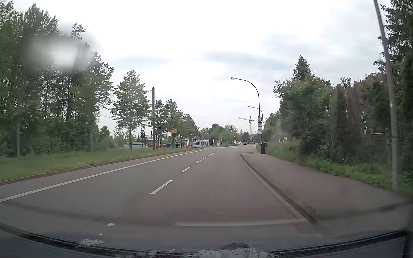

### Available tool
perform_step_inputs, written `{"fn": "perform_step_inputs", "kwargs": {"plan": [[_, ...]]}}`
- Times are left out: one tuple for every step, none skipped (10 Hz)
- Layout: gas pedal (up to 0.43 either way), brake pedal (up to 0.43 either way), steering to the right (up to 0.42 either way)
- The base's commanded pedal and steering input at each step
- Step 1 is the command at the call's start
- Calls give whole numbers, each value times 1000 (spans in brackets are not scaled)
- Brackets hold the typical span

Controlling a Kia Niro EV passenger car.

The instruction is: Follow the waypoints while adhering to traffic rules and regulations

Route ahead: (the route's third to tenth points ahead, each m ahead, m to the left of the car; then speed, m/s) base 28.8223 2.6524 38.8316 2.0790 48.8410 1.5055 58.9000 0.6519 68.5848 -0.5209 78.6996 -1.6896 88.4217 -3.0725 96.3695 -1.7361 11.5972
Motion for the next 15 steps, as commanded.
{"fn": "perform_step_inputs", "kwargs": {"plan": [[47,0,8],[39,0,8],[39,0,8],[28,0,8],[28,0,8],[28,0,8],[28,0,6],[28,0,5],[28,0,6],[28,0,5],[28,0,5],[28,0,5],[28,0,5],[28,0,5],[28,0,5]]}}
